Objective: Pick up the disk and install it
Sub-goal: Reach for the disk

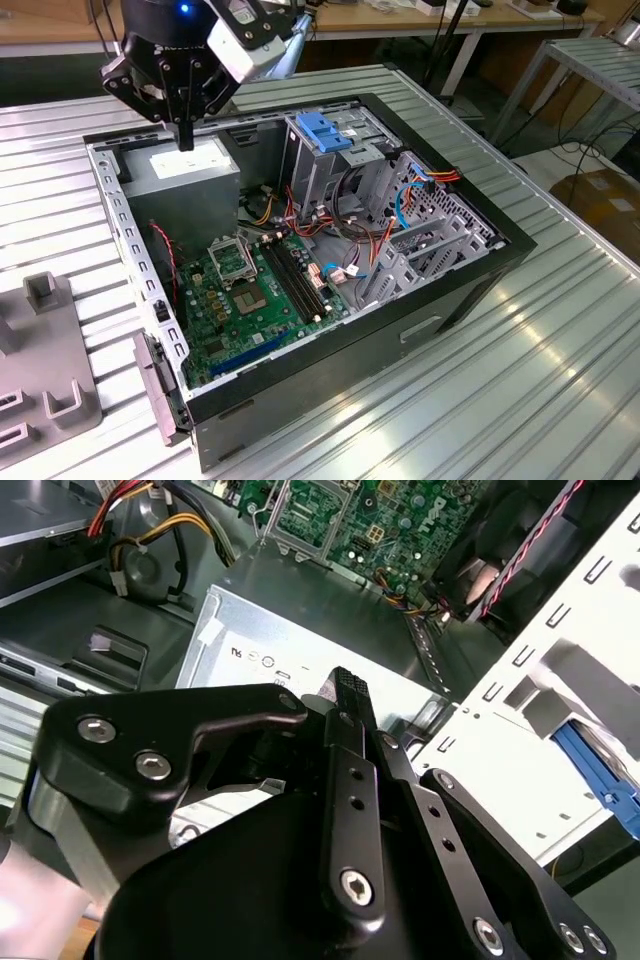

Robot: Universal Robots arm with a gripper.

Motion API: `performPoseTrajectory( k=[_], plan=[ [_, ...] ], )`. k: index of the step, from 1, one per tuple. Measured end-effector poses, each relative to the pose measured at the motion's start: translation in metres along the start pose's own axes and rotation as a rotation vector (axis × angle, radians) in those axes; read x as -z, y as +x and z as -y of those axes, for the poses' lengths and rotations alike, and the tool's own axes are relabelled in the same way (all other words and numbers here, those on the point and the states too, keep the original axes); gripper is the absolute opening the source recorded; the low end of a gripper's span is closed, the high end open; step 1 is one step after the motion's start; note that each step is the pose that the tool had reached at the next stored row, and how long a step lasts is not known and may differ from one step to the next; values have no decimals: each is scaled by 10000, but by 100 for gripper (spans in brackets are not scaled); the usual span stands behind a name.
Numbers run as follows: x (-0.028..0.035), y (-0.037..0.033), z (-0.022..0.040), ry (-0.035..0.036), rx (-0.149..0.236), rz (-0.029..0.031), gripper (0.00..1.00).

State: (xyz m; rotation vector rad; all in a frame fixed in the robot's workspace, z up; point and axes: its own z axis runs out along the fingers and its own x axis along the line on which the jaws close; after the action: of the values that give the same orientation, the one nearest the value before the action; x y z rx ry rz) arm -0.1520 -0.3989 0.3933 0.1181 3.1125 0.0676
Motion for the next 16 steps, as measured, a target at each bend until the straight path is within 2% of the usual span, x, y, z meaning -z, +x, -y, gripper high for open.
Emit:
performPoseTrajectory(
  k=[9, 16],
  plan=[
    [2, 84, 6, 0, 1, 0, 10],
    [6, 204, 11, 0, 0, 0, 10]
  ],
)
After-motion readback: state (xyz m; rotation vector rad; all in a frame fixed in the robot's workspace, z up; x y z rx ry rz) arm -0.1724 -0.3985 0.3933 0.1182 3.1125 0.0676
